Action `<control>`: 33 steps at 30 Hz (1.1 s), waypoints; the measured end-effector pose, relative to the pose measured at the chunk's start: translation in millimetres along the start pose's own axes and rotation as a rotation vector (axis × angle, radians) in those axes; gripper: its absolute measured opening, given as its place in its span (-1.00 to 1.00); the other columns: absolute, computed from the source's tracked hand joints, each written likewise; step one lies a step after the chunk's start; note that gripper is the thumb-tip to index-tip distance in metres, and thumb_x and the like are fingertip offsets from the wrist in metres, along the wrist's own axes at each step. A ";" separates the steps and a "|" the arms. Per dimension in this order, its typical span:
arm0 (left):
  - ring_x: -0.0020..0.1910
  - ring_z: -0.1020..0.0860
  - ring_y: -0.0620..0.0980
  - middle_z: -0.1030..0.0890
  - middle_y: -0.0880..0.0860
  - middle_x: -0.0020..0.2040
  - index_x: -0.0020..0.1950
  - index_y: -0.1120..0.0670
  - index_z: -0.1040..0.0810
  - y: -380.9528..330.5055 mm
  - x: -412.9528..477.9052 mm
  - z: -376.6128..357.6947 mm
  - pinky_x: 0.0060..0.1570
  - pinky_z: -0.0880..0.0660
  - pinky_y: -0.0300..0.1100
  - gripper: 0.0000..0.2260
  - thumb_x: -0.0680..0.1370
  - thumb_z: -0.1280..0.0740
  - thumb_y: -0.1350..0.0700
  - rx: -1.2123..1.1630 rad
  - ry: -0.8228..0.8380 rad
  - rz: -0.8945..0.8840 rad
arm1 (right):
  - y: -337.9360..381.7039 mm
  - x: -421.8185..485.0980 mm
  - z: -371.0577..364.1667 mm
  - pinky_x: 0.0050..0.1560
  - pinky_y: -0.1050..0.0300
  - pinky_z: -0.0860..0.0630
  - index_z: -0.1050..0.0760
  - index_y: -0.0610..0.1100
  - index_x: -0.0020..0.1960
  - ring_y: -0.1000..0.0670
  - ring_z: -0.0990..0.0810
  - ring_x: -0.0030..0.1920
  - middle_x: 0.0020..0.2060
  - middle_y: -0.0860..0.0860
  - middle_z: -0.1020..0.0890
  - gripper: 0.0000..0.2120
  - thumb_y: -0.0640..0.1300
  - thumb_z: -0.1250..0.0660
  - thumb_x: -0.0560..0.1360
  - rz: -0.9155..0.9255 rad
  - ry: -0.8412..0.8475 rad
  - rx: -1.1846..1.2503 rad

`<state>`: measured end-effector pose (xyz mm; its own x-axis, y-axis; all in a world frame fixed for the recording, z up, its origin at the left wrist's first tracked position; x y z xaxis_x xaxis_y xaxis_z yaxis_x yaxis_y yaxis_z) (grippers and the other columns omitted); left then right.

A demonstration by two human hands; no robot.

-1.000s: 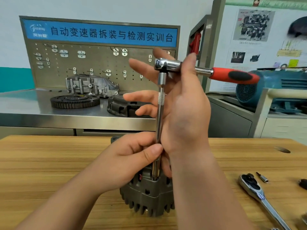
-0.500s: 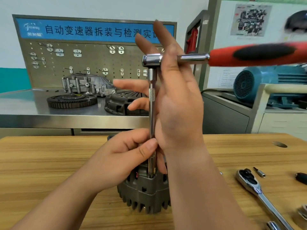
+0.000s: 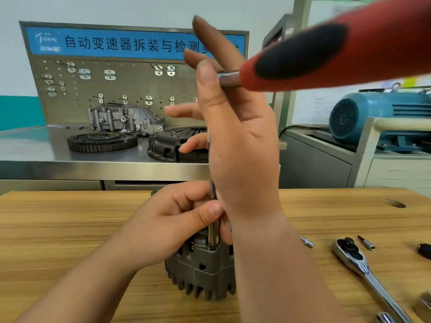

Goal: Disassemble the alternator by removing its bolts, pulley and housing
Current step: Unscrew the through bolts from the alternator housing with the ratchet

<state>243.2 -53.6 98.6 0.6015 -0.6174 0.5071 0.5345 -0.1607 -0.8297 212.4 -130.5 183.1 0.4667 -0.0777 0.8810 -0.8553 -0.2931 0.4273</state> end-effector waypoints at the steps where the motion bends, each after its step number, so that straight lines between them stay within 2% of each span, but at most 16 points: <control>1: -0.12 -0.67 -0.03 -0.63 0.26 -0.09 0.05 0.15 -0.58 -0.2 -0.3 0.3 -0.09 -0.56 -0.30 -0.63 0.50 -0.33 -0.15 0.004 0.000 -0.001 | -2.6 0.0 0.8 -0.38 0.28 -0.52 -0.48 -0.12 0.29 -0.15 -0.66 -0.20 0.05 0.03 -0.61 -0.72 -0.16 -0.19 0.60 -0.053 -0.012 0.034; 4: -0.09 -0.67 0.07 -0.64 0.27 -0.07 0.10 0.20 -0.55 0.5 -1.2 1.4 -0.09 -0.59 -0.23 -0.54 0.49 -0.33 -0.19 0.001 -0.003 0.016 | -11.5 -1.0 6.9 -0.49 0.25 -0.48 -0.39 -0.07 0.39 -0.05 -0.66 -0.31 0.24 -0.08 -0.59 -0.62 0.01 -0.06 0.64 -0.173 -0.053 0.148; 9: -0.11 -0.67 0.06 -0.64 0.29 -0.09 0.08 0.22 -0.55 2.0 -0.4 0.2 -0.10 -0.58 -0.21 -0.54 0.49 -0.34 -0.18 -0.030 0.028 0.037 | -22.3 -3.4 10.8 -0.50 0.25 -0.48 -0.38 -0.10 0.36 -0.03 -0.64 -0.38 0.13 -0.11 -0.65 -0.52 0.15 0.05 0.64 -0.341 -0.072 0.223; 11: -0.12 -0.66 0.03 -0.63 0.30 -0.10 0.08 0.21 -0.54 1.0 -0.3 1.4 -0.10 -0.58 -0.24 -0.55 0.48 -0.35 -0.18 -0.026 0.028 0.027 | -19.4 -3.4 8.7 -0.51 0.24 -0.47 -0.46 -0.05 0.25 -0.03 -0.65 -0.38 0.12 -0.15 -0.65 -0.61 0.13 -0.01 0.63 -0.303 -0.064 0.177; 13: -0.10 -0.66 0.00 -0.63 0.28 -0.09 0.09 0.16 -0.56 0.0 -0.6 1.5 -0.07 -0.57 -0.26 -0.59 0.49 -0.35 -0.16 -0.010 0.035 0.017 | -11.4 -1.9 6.0 -0.49 0.26 -0.48 -0.47 -0.08 0.30 -0.06 -0.67 -0.33 0.13 -0.17 -0.63 -0.67 0.01 -0.10 0.64 -0.197 -0.058 0.071; 15: -0.12 -0.66 -0.06 -0.67 0.20 -0.11 0.05 0.13 -0.59 0.1 -0.6 0.7 -0.09 -0.56 -0.29 -0.63 0.48 -0.36 -0.16 -0.017 0.036 0.017 | -3.4 -1.3 4.6 -0.42 0.32 -0.49 -0.45 -0.19 0.36 -0.18 -0.68 -0.22 0.09 -0.20 -0.62 -0.67 -0.17 -0.18 0.62 -0.061 -0.052 0.017; 17: -0.14 -0.66 -0.08 -0.69 0.12 -0.14 0.00 0.10 -0.63 0.6 -1.0 0.2 -0.10 -0.55 -0.30 -0.66 0.46 -0.38 -0.16 -0.043 0.030 0.023 | -0.5 -1.7 2.7 -0.36 0.34 -0.50 -0.54 -0.18 0.22 -0.29 -0.64 -0.17 0.00 -0.18 -0.61 -0.75 -0.25 -0.25 0.56 -0.011 -0.041 0.038; 19: -0.15 -0.66 -0.08 -0.69 0.14 -0.14 0.00 0.10 -0.64 0.4 -0.9 -0.2 -0.10 -0.55 -0.30 -0.66 0.46 -0.38 -0.16 -0.036 0.024 0.016 | -1.2 -1.5 0.9 -0.42 0.30 -0.50 -0.54 -0.06 0.18 -0.22 -0.66 -0.22 0.03 -0.11 -0.62 -0.77 -0.20 -0.24 0.56 -0.044 -0.028 0.048; 22: -0.14 -0.66 0.01 -0.65 0.28 -0.13 0.05 0.20 -0.57 1.0 -0.4 0.9 -0.10 -0.57 -0.25 -0.57 0.47 -0.36 -0.17 -0.018 0.008 0.008 | -7.1 -1.2 4.3 -0.49 0.27 -0.48 -0.42 -0.12 0.39 -0.08 -0.67 -0.29 0.22 -0.09 -0.59 -0.64 -0.06 -0.10 0.64 -0.131 -0.034 0.095; 27: -0.14 -0.66 -0.02 -0.67 0.19 -0.12 0.06 0.26 -0.53 -2.2 -0.6 -1.3 -0.11 -0.56 -0.28 -0.55 0.54 -0.27 -0.15 0.019 0.069 0.001 | -20.5 -1.2 11.6 -0.52 0.27 -0.47 -0.39 -0.15 0.35 -0.01 -0.64 -0.41 0.07 -0.12 -0.66 -0.53 0.12 0.05 0.66 -0.346 -0.077 0.262; 29: -0.12 -0.67 0.05 -0.65 0.26 -0.11 0.08 0.27 -0.51 -1.3 -0.1 -0.2 -0.08 -0.57 -0.25 -0.53 0.53 -0.29 -0.15 0.011 0.072 0.002 | -19.0 -1.9 11.7 -0.51 0.26 -0.47 -0.42 -0.09 0.31 0.00 -0.64 -0.40 0.10 -0.13 -0.66 -0.59 0.10 0.00 0.65 -0.317 -0.086 0.240; 31: -0.11 -0.66 0.07 -0.62 0.32 -0.09 0.10 0.28 -0.50 0.2 0.3 0.6 -0.07 -0.58 -0.23 -0.53 0.52 -0.31 -0.14 -0.018 0.076 -0.001 | -11.1 -1.3 9.2 -0.49 0.27 -0.49 -0.44 -0.04 0.33 -0.03 -0.67 -0.32 0.16 -0.12 -0.63 -0.66 0.02 -0.08 0.64 -0.211 -0.074 0.136; 33: -0.11 -0.64 -0.01 -0.62 0.30 -0.07 0.10 0.25 -0.50 0.6 0.4 0.4 -0.08 -0.57 -0.26 -0.59 0.53 -0.31 -0.10 -0.024 0.083 -0.008 | -0.9 0.4 6.7 -0.46 0.29 -0.50 -0.42 -0.15 0.39 -0.13 -0.68 -0.24 0.17 -0.13 -0.62 -0.65 -0.12 -0.16 0.63 -0.071 -0.056 0.030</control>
<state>244.0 -53.6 98.3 0.5456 -0.6772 0.4936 0.5240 -0.1839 -0.8316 214.9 -136.6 181.7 0.5382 -0.1086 0.8358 -0.8130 -0.3282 0.4808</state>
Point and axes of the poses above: each hand's wrist, its own x-axis towards the middle knuckle, its own z-axis out of the back of the hand, y = z × x, the point moved 5 cm from there along x, towards the middle knuckle
